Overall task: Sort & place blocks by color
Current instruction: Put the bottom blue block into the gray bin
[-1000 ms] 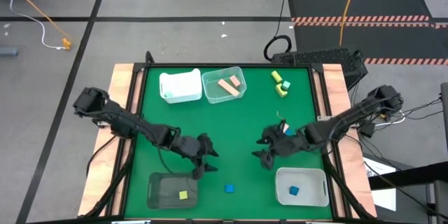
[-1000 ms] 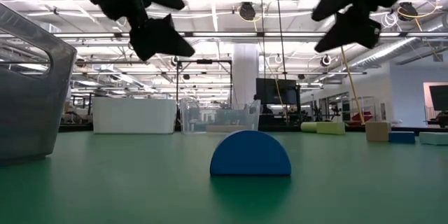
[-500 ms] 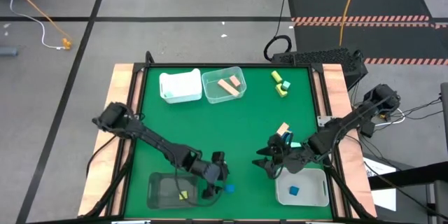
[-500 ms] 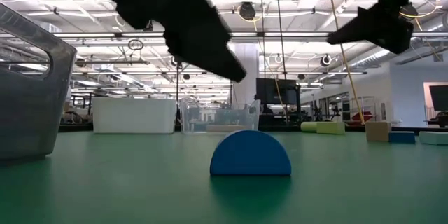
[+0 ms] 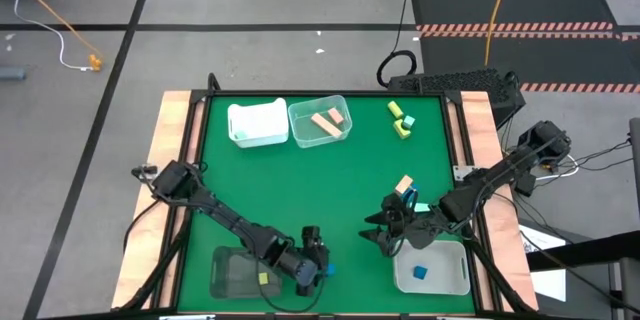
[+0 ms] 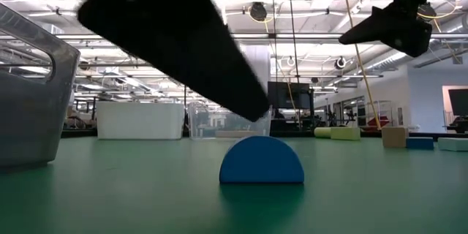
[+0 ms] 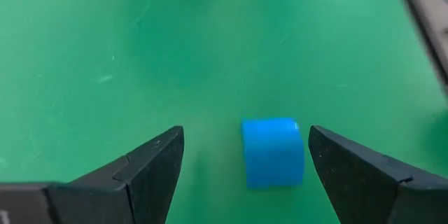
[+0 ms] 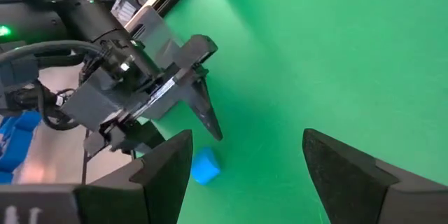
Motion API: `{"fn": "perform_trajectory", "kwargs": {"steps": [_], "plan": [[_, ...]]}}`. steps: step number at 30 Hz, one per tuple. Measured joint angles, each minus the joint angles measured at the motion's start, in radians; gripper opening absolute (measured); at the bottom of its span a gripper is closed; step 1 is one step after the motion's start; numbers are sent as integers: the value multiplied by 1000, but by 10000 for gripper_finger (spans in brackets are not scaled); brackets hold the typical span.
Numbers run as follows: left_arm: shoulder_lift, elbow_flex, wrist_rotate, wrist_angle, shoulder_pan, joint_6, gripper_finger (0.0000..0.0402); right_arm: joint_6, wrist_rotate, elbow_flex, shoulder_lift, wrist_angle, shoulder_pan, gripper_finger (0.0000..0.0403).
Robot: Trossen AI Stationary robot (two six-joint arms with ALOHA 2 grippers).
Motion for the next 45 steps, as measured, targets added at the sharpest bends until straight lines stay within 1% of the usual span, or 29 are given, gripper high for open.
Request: {"fn": "perform_trajectory", "kwargs": {"steps": [10, 13, 20, 22, 25, 33, 35, 37, 42, 43, 45], "plan": [[15, -2, -3, -29, 1, 10, 308, -19, 0, 0, 0, -1, 1, 260], [15, -2, -28, -29, 6, 57, 308, -27, 0, 0, 0, -1, 1, 260], [15, -2, -23, -33, 15, 141, 308, -38, 0, 0, 0, -1, 1, 260], [15, -2, -13, -34, 15, 168, 308, -44, 0, 0, 0, -1, 1, 260], [22, -2, 30, -25, 20, 194, 308, -45, 0, 0, 0, -1, 0, 260], [62, 0, 50, 12, 21, 202, 304, -48, 0, 0, 0, -2, 0, 260], [63, 0, 56, 12, 21, 200, 287, -52, 0, 0, 0, -3, 0, 260], [64, 0, 60, 13, 21, 200, 256, -53, 0, 0, 0, -4, 0, 260], [65, 0, 124, 11, 22, 191, 135, -57, 0, 0, 0, -9, 0, 260], [65, 0, 138, 11, 24, 185, 128, -57, 0, 0, 0, -9, 0, 260], [65, 0, 156, 16, 24, 164, 129, -57, 0, 0, 0, -9, 0, 260]]}}
